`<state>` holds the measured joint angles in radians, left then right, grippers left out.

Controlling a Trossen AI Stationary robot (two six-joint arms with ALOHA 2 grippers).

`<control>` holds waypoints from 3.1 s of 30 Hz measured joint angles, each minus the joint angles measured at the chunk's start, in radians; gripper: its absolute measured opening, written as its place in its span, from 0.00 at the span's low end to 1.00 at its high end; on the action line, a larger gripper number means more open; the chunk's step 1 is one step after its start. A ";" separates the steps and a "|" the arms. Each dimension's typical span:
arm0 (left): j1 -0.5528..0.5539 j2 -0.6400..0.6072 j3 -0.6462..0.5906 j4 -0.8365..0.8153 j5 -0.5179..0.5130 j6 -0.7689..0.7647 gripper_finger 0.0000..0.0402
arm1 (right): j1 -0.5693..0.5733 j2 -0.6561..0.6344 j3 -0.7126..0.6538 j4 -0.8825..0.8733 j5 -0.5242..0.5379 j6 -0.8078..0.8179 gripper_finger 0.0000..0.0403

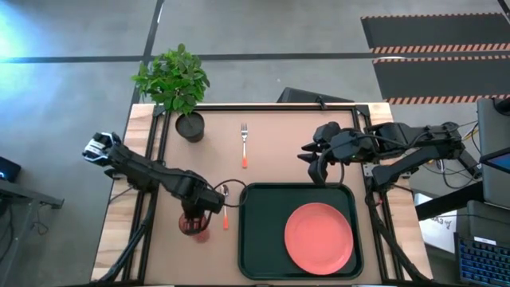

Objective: Pick and place plate/cup/fork/spoon on tray
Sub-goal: Put the orange cup on the black tray to the top left of the pink plate, then adjust the black tray

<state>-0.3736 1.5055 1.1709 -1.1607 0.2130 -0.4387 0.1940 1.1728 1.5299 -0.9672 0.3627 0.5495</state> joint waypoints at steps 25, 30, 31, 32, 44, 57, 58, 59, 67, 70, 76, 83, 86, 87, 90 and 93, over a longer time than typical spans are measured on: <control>0.294 0.262 0.453 0.073 -0.197 0.404 0.00 | 0.000 -0.147 0.029 -0.032 0.119 -0.057 0.32; 0.305 0.395 0.610 -0.068 -0.184 0.500 0.00 | 0.000 -0.171 0.029 -0.057 0.136 -0.053 0.32; 0.307 0.419 0.638 -0.079 -0.180 0.518 0.00 | 0.000 -0.172 0.029 -0.054 0.137 -0.053 0.32; 0.309 0.439 0.662 -0.084 -0.169 0.533 0.00 | 0.000 -0.173 0.028 -0.055 0.137 -0.054 0.32; 0.327 0.592 0.884 -0.098 -0.129 0.612 0.00 | 0.000 -0.169 0.027 -0.056 0.136 -0.079 0.32; 0.341 0.647 0.884 -0.137 -0.125 0.612 0.00 | 0.000 -0.169 0.026 -0.058 0.135 -0.083 0.32; 0.341 0.647 0.884 -0.135 -0.125 0.612 0.00 | 0.000 -0.169 0.026 -0.059 0.135 -0.083 0.32; 0.341 0.647 0.884 -0.134 -0.125 0.612 0.00 | 0.000 -0.169 0.026 -0.059 0.135 -0.083 0.32; 0.337 0.642 0.911 -0.129 -0.133 0.612 0.09 | 0.000 -0.169 0.026 -0.076 0.135 -0.083 0.32; 0.333 0.642 0.932 -0.127 -0.133 0.612 0.14 | 0.000 -0.169 0.026 -0.076 0.135 -0.084 0.32; 0.330 0.635 0.993 -0.128 -0.132 0.604 0.22 | 0.000 -0.169 0.026 -0.076 0.134 -0.090 0.32; 0.330 0.553 1.067 -0.153 -0.150 0.524 0.24 | 0.000 -0.169 0.026 -0.078 0.134 -0.090 0.32; 0.324 0.483 1.059 -0.219 -0.227 0.466 0.23 | 0.000 -0.169 0.026 -0.093 0.135 -0.090 0.31; 0.321 0.454 1.049 -0.245 -0.251 0.444 0.23 | 0.000 -0.169 0.026 -0.106 0.135 -0.089 0.30; 0.310 0.372 1.008 -0.307 -0.280 0.344 0.20 | 0.000 -0.167 0.026 -0.151 0.135 -0.073 0.24; 0.290 0.281 0.933 -0.321 -0.281 0.231 0.19 | 0.000 -0.162 0.025 -0.160 0.136 -0.044 0.17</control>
<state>-0.0833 1.7869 2.1043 -1.4820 -0.0683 -0.2076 0.1936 1.0111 1.5551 -1.1276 0.4984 0.5058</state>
